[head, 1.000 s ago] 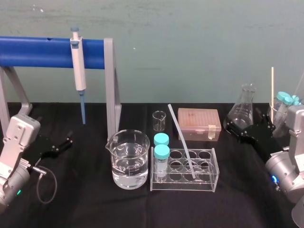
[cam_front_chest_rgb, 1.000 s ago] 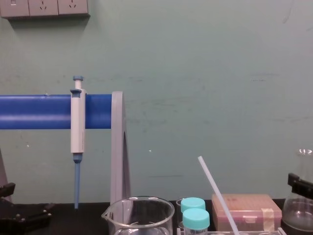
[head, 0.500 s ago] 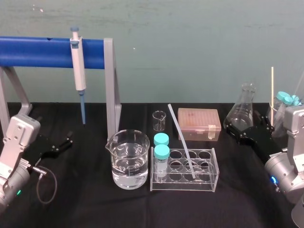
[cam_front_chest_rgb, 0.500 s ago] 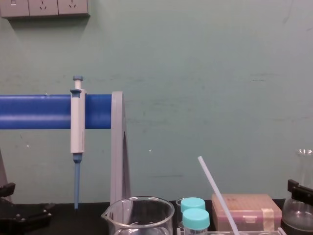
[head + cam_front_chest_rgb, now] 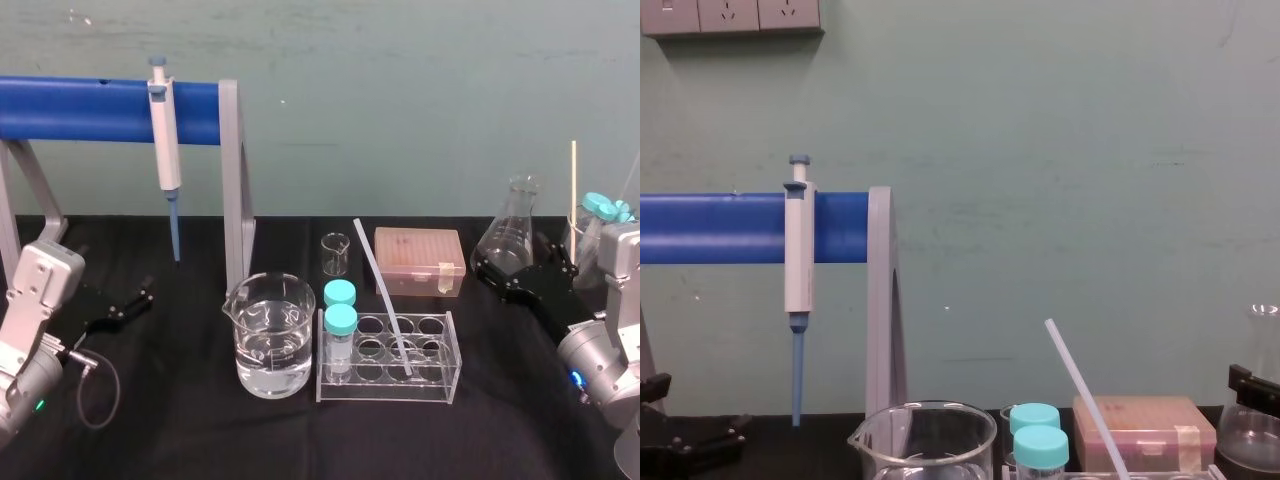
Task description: Pick up the stirring rod with one hand, then place it down.
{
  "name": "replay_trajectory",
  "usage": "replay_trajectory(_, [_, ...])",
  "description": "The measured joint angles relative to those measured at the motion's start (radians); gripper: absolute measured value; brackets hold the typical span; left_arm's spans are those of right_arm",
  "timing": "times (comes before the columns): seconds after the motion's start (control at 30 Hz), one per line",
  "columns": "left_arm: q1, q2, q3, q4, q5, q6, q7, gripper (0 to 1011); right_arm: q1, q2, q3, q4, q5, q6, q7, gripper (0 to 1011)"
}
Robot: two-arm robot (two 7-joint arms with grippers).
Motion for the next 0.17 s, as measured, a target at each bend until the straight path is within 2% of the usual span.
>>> replay_trajectory(0.17, [0.0,0.0,0.0,0.0,0.0,0.0,0.0,1000,0.0,0.0,0.0,0.0,0.0,0.0,0.0,1003])
